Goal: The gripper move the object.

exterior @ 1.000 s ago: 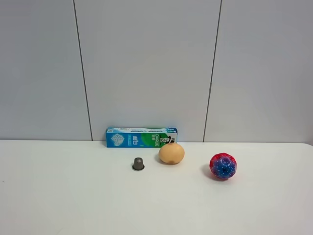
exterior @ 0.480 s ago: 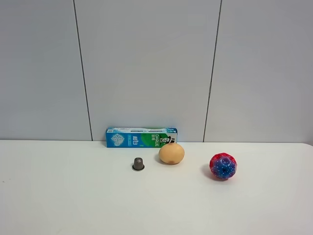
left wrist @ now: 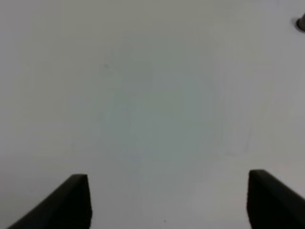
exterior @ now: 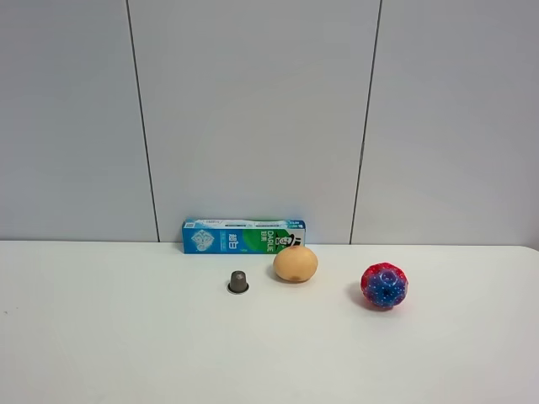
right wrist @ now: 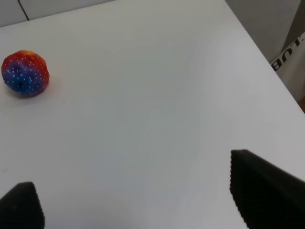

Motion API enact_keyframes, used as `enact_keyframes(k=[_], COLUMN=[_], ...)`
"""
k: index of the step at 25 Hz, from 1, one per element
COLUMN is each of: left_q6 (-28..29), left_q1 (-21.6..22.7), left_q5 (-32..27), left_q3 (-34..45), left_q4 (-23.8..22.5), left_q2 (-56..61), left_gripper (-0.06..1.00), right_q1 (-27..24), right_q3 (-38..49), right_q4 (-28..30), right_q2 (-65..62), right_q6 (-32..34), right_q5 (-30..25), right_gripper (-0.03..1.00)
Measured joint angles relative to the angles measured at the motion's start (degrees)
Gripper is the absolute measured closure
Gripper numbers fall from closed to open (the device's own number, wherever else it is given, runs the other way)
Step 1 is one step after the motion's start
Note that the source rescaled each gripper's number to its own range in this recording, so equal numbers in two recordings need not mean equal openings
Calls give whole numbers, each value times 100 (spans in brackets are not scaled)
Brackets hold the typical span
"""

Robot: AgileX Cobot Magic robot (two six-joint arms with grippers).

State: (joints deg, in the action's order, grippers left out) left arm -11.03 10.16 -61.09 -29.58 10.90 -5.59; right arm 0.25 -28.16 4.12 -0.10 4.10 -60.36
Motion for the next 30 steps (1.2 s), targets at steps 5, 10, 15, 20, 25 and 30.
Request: enact_keyframes(k=[5, 10, 15, 20, 25, 30], left_q6=[0, 5, 246, 654, 779, 779], left_q1=[0, 0, 0, 0, 0, 0], left_q5=[12, 10, 16, 46, 48, 48], left_q3=[6, 13, 13, 13, 18, 18], left_q4=[-12, -17, -186, -508, -602, -609], left_q2=[472, 594, 594, 594, 594, 594], left_gripper=[37, 37, 37, 37, 37, 37], right_q1=[0, 0, 0, 0, 0, 0], right_q3=[0, 0, 0, 0, 0, 0], right_q4=[0, 0, 0, 0, 0, 0], right_q2=[0, 0, 0, 0, 0, 0], right_q6=[0, 0, 0, 0, 0, 0], right_q5=[0, 0, 0, 0, 0, 0], right_gripper=[-3, -3, -3, -3, -3, -3])
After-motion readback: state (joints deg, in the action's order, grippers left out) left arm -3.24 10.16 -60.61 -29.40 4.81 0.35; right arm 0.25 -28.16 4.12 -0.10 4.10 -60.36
